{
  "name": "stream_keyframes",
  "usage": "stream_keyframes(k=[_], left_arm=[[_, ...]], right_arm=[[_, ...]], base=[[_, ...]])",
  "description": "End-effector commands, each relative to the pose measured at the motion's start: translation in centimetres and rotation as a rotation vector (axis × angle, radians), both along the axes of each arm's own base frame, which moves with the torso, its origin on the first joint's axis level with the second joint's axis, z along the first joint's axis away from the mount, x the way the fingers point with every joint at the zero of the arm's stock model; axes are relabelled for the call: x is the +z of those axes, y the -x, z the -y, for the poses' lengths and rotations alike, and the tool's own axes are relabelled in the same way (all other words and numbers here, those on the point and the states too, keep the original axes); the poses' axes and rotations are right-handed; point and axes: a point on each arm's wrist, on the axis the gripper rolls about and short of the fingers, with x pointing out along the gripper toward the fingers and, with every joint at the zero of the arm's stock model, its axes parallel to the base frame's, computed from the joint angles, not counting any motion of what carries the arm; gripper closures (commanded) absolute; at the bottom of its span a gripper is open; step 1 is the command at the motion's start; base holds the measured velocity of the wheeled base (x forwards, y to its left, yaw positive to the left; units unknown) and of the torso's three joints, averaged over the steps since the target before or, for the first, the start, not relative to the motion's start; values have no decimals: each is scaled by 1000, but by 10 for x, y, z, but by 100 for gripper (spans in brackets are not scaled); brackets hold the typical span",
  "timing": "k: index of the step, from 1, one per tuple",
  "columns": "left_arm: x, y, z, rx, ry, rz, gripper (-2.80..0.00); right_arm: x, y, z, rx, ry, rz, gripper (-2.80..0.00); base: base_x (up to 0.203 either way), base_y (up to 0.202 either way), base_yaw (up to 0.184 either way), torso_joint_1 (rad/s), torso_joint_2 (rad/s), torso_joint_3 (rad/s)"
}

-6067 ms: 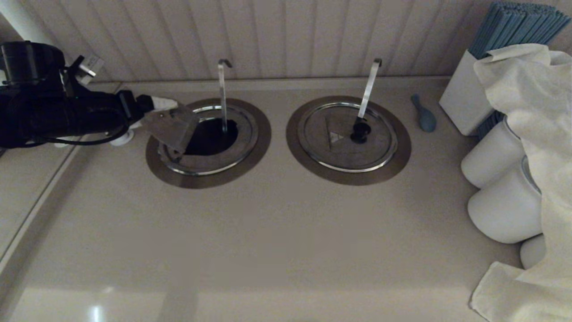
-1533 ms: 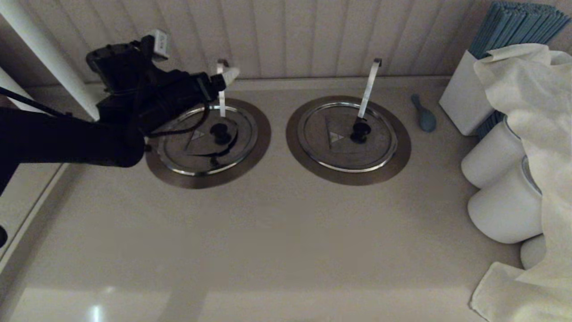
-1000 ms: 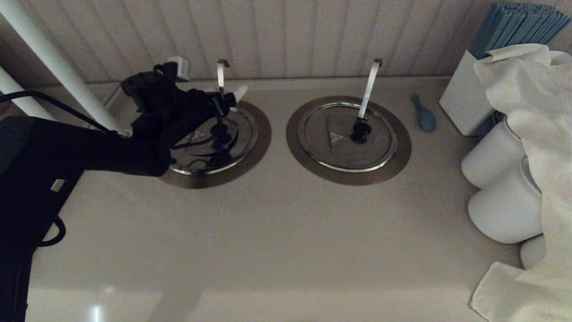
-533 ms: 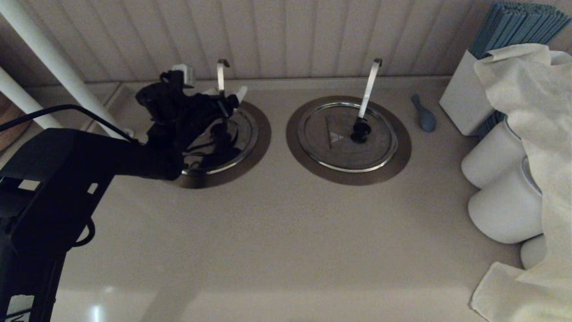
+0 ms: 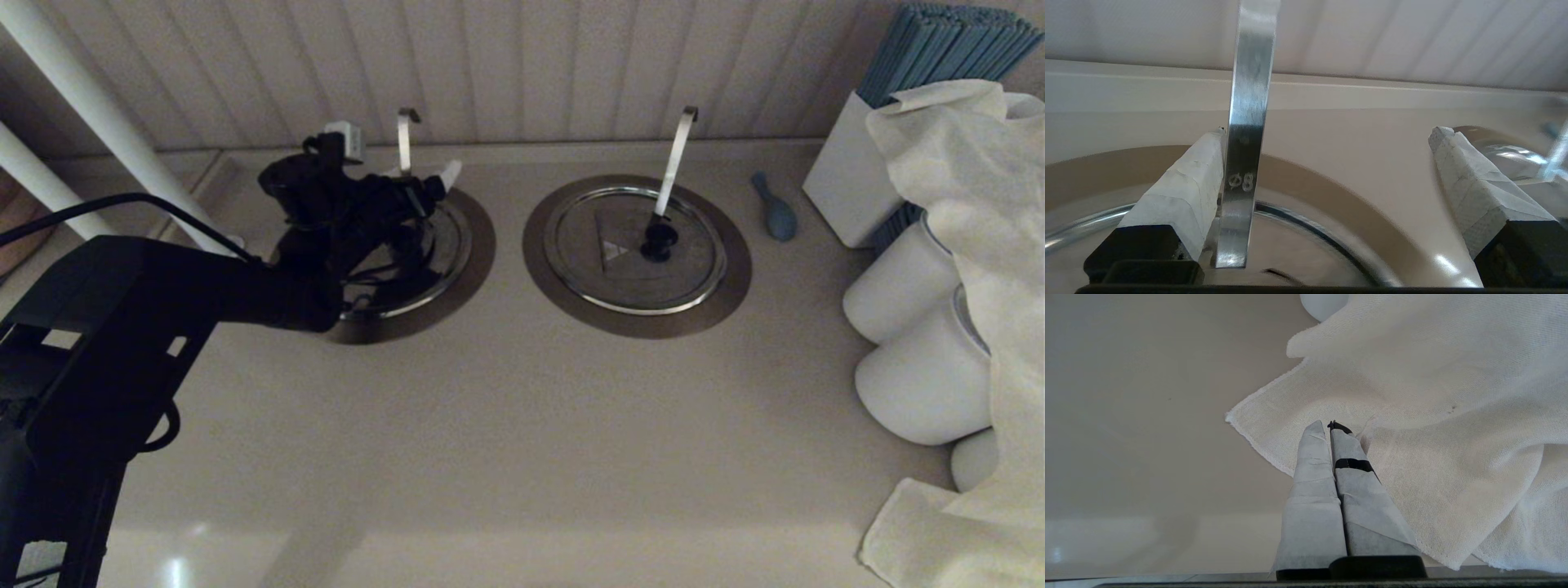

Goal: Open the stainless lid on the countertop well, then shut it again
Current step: Put the spoon in the groove

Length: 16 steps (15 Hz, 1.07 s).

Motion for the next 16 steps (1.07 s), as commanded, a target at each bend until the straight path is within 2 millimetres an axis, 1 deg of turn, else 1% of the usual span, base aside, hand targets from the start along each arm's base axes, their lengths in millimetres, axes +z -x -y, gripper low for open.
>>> stream_keyframes(k=[1, 8, 11, 14, 16], left_arm=[[7, 5, 2, -14, 9, 11, -280], [5, 8, 9, -32, 6, 3, -280], [3, 11, 18, -53, 4, -7, -280], [7, 15, 20, -59, 4, -4, -280], [5, 17, 24, -67, 2, -11, -280]], right_arm=[[0, 0, 0, 1, 0, -2, 0], [0, 0, 0, 1, 0, 0, 0], [0, 0, 0, 1, 0, -1, 0], [0, 0, 0, 1, 0, 0, 0], [0, 0, 0, 0, 0, 0, 0]], base=[[0, 0, 0, 0, 0, 0], [0, 0, 0, 0, 0, 0], [0, 0, 0, 0, 0, 0], [0, 0, 0, 0, 0, 0], [0, 0, 0, 0, 0, 0]])
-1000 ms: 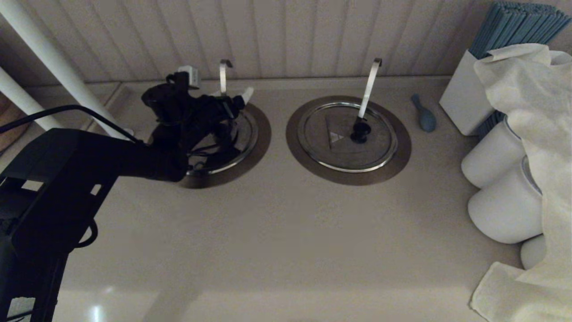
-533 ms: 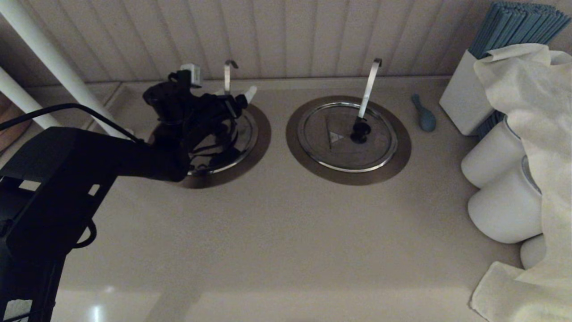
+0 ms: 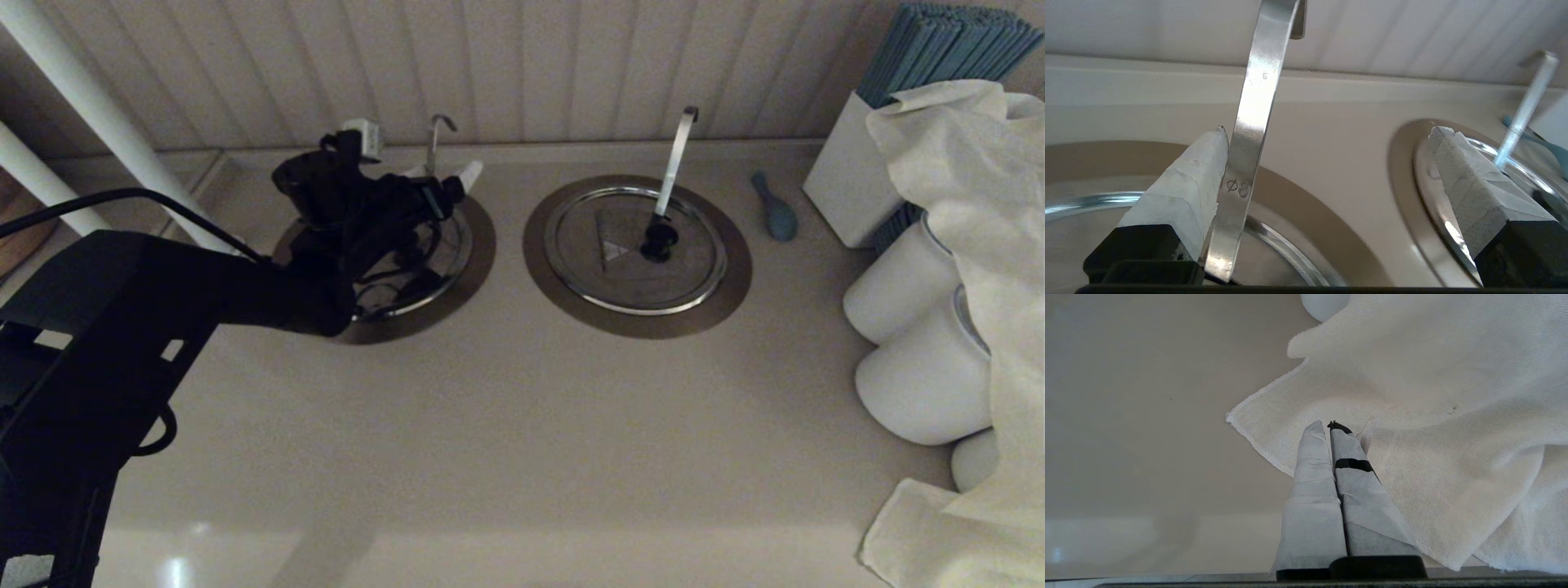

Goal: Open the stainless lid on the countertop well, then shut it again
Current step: Put the spoon in the groove

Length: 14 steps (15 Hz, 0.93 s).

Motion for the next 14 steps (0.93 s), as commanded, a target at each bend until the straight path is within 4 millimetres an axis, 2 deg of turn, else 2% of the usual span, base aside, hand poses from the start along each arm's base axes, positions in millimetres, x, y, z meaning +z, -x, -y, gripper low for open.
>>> stream_keyframes(k=[1, 2, 4, 9, 12, 14], left_arm=[[6, 4, 0, -2, 5, 11, -280], [6, 4, 0, -1, 5, 11, -280], [5, -2, -18, 43, -6, -5, -280], [2, -11, -42, 116, -62, 24, -280], [16, -3, -53, 124, -62, 41, -280], [17, 2, -55, 103, -75, 18, -280]], right_arm=[[0, 0, 0, 1, 0, 0, 0], [0, 0, 0, 1, 0, 0, 0], [0, 0, 0, 1, 0, -1, 0], [0, 0, 0, 0, 0, 0, 0], [0, 0, 0, 1, 0, -1, 0], [0, 0, 0, 1, 0, 0, 0]], base=[[0, 0, 0, 0, 0, 0], [0, 0, 0, 0, 0, 0], [0, 0, 0, 0, 0, 0], [0, 0, 0, 0, 0, 0], [0, 0, 0, 0, 0, 0], [0, 0, 0, 0, 0, 0]])
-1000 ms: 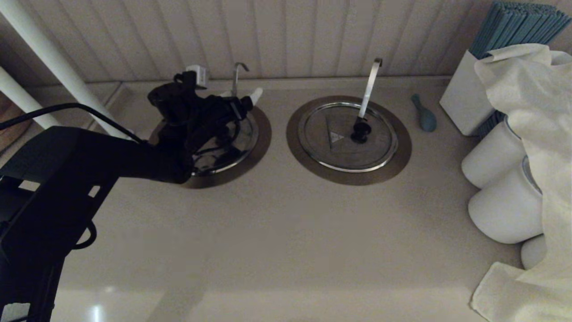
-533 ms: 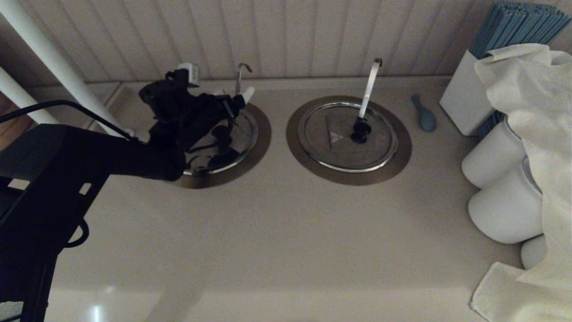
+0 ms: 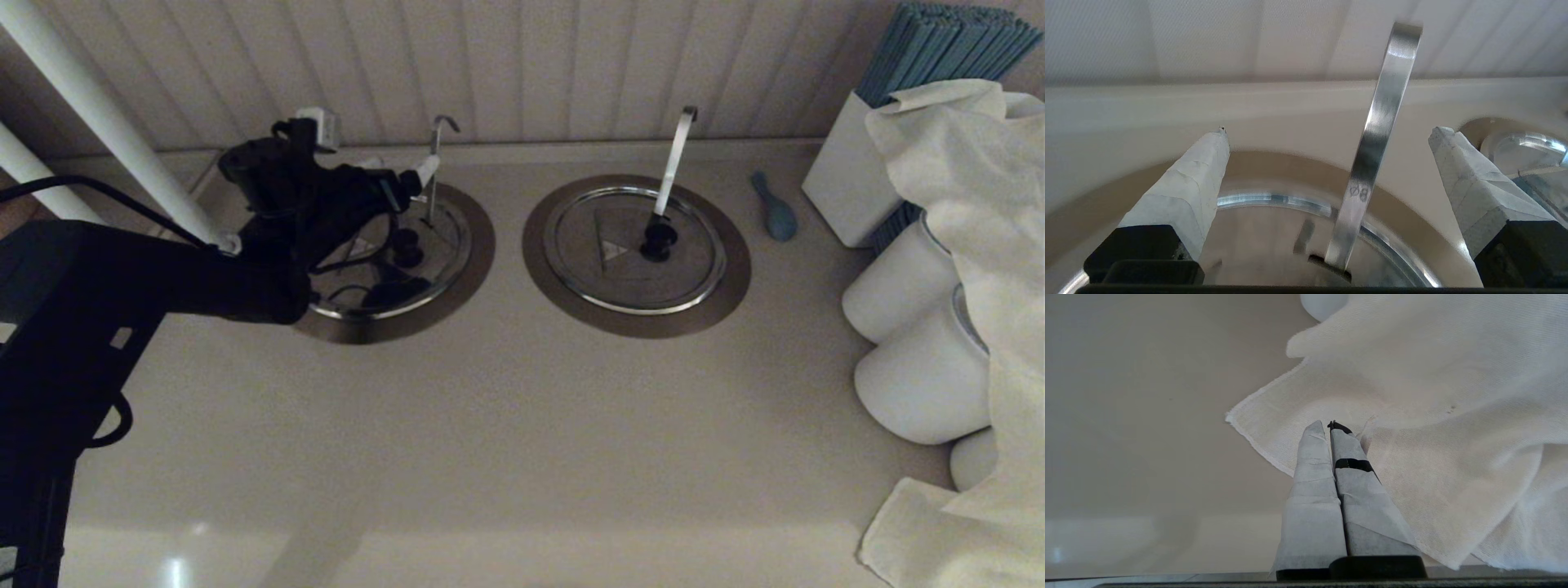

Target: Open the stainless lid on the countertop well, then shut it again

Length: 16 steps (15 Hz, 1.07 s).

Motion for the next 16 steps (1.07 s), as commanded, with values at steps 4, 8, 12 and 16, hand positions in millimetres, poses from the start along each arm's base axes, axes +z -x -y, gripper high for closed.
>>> stream_keyframes(k=[4, 8, 12, 16], left_arm=[[43, 50, -8, -74, -44, -152, -280], [82, 109, -37, -3, -117, -277, -280], [111, 205, -72, 124, -134, -345, 0], [98, 336, -89, 271, -154, -320, 0]], right_arm=[[0, 0, 0, 1, 0, 1, 0], [0, 0, 0, 0, 0, 1, 0], [0, 0, 0, 1, 0, 1, 0], [0, 0, 0, 0, 0, 0, 0]], base=[[0, 0, 0, 0, 0, 0], [0, 0, 0, 0, 0, 0], [0, 0, 0, 0, 0, 0], [0, 0, 0, 0, 0, 0]])
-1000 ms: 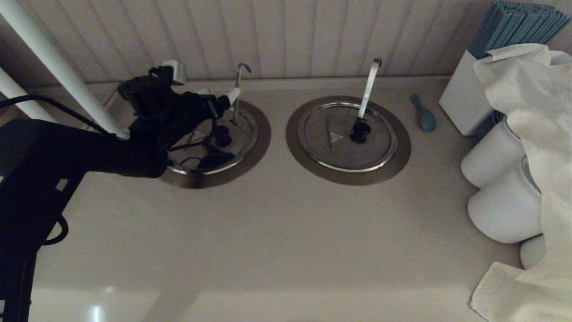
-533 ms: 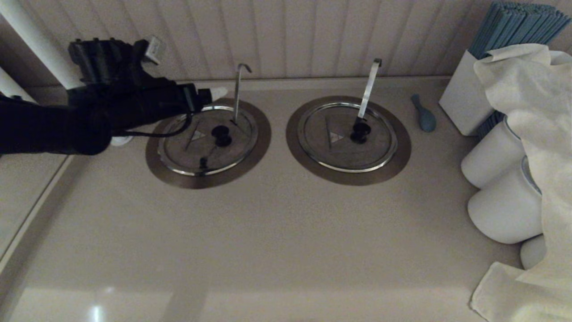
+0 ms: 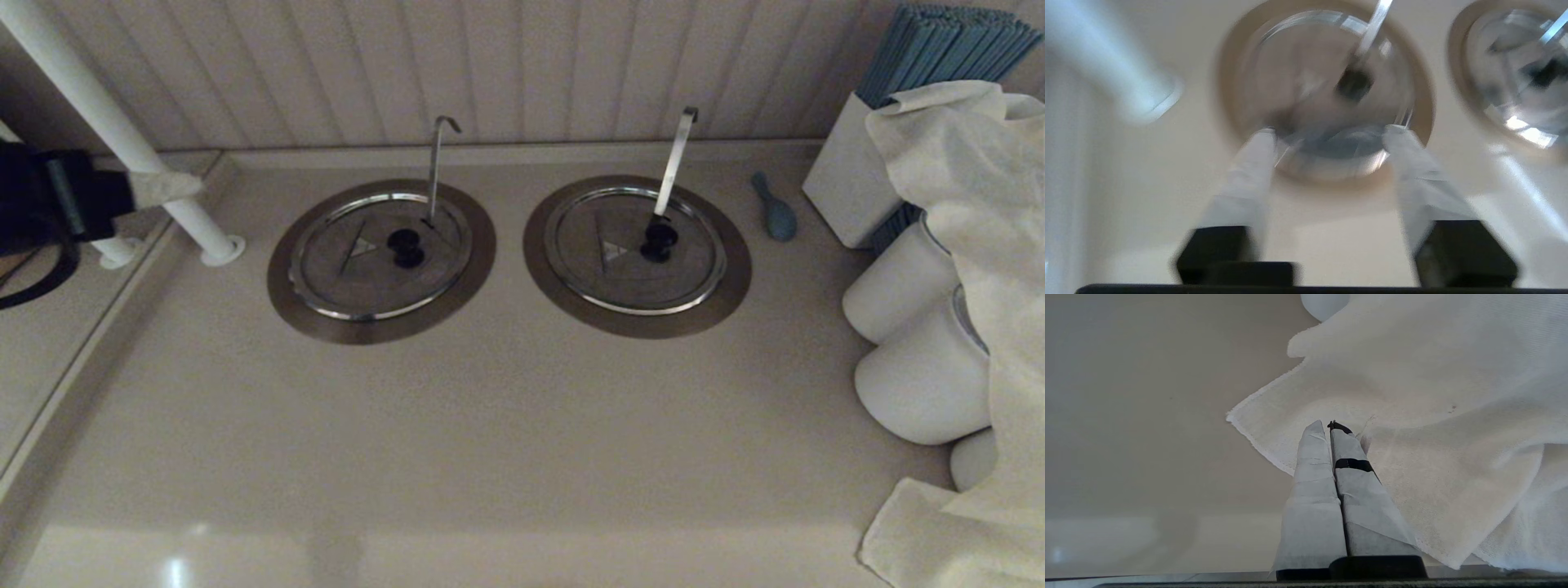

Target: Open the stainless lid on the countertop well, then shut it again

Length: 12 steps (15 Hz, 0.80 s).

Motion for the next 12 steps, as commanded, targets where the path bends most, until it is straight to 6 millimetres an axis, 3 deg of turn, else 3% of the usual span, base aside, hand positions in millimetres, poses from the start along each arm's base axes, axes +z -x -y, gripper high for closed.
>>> stream_keyframes(k=[1, 3, 6, 9, 12], left_arm=[[-3, 95, 3, 53, -34, 129, 0], [-35, 151, 10, 69, -64, 145, 0], [-86, 205, 21, -102, -94, 91, 0], [-113, 238, 23, -175, -96, 109, 0], [-136, 247, 23, -212, -87, 27, 0]], right_arm=[[0, 0, 0, 1, 0, 0, 0], [0, 0, 0, 1, 0, 0, 0], [0, 0, 0, 1, 0, 1, 0], [0, 0, 0, 0, 0, 1, 0], [0, 0, 0, 1, 0, 0, 0]], base=[[0, 0, 0, 0, 0, 0], [0, 0, 0, 0, 0, 0], [0, 0, 0, 0, 0, 0], [0, 0, 0, 0, 0, 0], [0, 0, 0, 0, 0, 0]])
